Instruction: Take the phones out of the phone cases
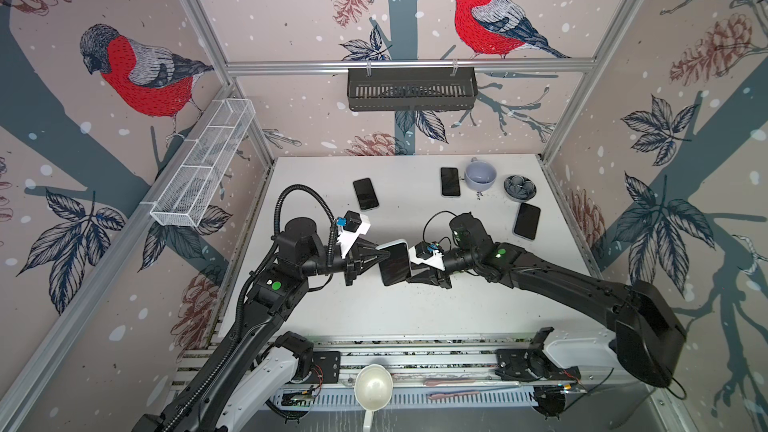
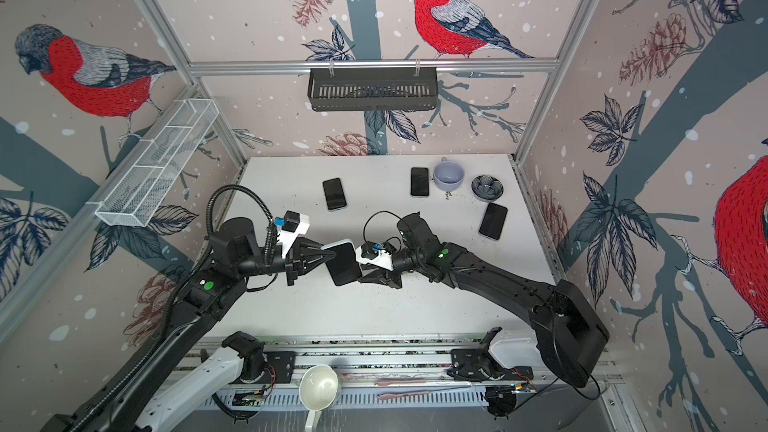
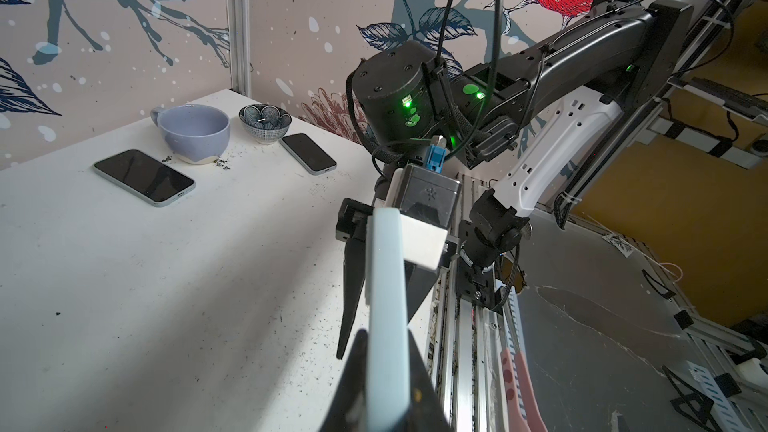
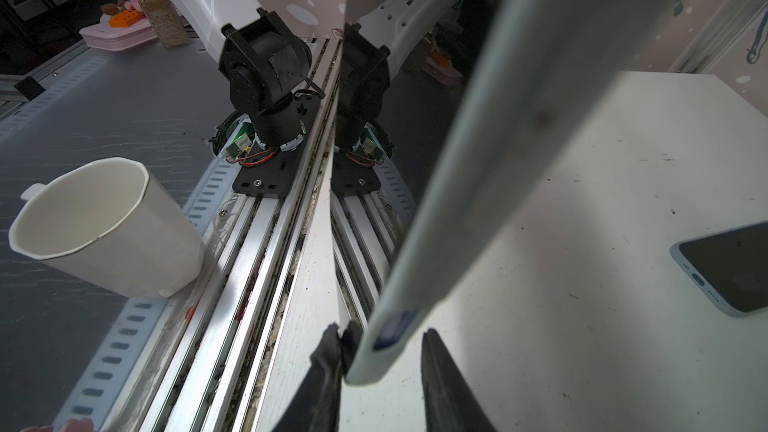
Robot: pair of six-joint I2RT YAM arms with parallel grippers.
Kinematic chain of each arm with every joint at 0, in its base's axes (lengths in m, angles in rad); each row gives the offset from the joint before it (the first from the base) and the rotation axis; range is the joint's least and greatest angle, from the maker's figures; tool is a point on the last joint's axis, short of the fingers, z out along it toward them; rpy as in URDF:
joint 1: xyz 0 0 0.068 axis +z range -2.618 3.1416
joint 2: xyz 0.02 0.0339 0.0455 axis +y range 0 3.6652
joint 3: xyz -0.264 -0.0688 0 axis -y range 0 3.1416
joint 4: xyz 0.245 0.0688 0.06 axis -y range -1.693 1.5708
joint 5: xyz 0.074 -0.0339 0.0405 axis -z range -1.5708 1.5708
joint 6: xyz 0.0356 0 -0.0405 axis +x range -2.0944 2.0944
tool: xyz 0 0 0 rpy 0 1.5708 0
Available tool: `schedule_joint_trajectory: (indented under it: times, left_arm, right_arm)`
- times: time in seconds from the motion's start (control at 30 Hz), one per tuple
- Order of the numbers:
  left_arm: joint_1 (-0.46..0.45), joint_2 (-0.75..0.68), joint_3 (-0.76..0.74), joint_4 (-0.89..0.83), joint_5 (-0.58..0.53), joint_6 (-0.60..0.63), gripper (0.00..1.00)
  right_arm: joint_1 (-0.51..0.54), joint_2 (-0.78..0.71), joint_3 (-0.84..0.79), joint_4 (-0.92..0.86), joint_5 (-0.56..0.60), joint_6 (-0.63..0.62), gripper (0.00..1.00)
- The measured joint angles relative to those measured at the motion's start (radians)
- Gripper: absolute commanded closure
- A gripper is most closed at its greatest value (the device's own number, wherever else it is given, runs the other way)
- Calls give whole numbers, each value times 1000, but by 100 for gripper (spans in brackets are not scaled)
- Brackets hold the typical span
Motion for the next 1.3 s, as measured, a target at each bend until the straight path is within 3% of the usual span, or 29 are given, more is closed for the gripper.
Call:
schedule_joint_trajectory:
  times: [0.47, 0.73, 1.0, 1.1, 1.3]
  left_arm:
    - [-1, 50, -14, 104, 83, -29, 100]
    - [-2, 93, -11, 206, 124, -66, 100]
    - [-2, 92, -15, 221, 134, -70, 100]
    - [-2, 110, -15, 217, 138, -71, 100]
    - [-2, 119, -16, 200, 138, -133, 100]
  right_arm:
    - [10, -14, -11, 8, -48, -60, 99]
    - [26, 66, 90, -83, -41, -226, 100]
    - [38, 125, 119, -68, -29, -343, 100]
    - [64, 138, 121, -66, 31, -396, 98]
    - [122, 137, 77, 98, 243, -498, 94]
